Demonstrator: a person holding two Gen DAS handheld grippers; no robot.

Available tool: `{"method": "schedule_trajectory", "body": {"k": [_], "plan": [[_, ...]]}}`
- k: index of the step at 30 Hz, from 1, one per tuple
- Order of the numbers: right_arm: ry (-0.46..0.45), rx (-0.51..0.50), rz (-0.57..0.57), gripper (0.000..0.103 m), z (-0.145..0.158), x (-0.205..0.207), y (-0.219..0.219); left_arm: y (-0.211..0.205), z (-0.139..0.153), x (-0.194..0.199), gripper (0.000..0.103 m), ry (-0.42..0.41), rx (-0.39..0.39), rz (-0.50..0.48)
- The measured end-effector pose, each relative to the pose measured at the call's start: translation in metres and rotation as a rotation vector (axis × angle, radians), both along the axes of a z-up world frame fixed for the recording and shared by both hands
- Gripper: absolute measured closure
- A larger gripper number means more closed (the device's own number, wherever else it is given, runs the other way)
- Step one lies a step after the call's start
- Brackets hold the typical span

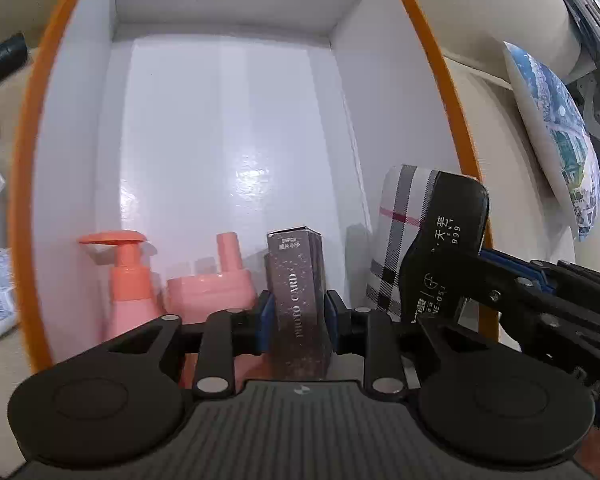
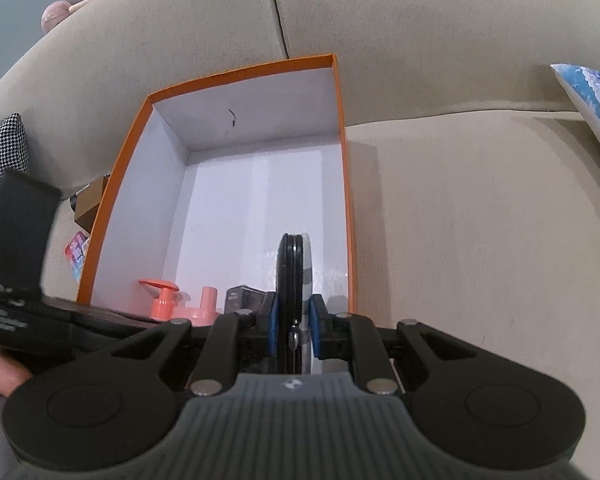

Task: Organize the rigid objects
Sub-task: 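Open the left gripper to release the photo card box while the right lowers the plaid box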

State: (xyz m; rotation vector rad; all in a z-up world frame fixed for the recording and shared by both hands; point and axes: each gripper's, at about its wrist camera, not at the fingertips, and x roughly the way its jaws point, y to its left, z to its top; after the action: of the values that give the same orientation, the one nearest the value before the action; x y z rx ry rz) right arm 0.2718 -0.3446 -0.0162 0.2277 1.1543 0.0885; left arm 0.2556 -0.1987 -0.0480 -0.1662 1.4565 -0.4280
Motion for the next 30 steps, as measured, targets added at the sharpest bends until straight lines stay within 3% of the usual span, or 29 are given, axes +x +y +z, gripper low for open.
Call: {"method": "schedule_trajectory", "body": {"k": [2,6,9,14,18,23,30], "plan": [[0.0,-0.007,0.001,0.087,0.0,0.0,0.0,-0.002,0.004,0.0,0.072,-0.007,0.005,-0.006],[-0.001,-0.016,0.007,0.087,0.0,-0.002,0.001,-0.008,0.005,-0.003,0.089,-0.019,0.028,-0.045],[-0.003,-0.021,0.011,0.087,0.002,-0.003,0.002,-0.008,-0.006,-0.002,0.094,0.016,0.023,-0.036],[0.01,-0.035,0.012,0.087,0.004,-0.001,0.004,-0.006,-0.016,-0.005,0.097,0.032,0.006,-0.03],[0.03,-0.056,0.02,0.087,0.001,0.003,0.008,0.003,0.001,-0.004,0.097,-0.023,-0.024,-0.029],[0.071,-0.115,0.036,0.087,-0.005,0.011,0.022,0.024,0.037,-0.003,0.095,-0.149,-0.051,-0.029],[0.152,-0.23,0.056,0.087,-0.024,0.027,0.044,0.055,0.066,0.0,0.095,-0.244,-0.089,0.034]]}}
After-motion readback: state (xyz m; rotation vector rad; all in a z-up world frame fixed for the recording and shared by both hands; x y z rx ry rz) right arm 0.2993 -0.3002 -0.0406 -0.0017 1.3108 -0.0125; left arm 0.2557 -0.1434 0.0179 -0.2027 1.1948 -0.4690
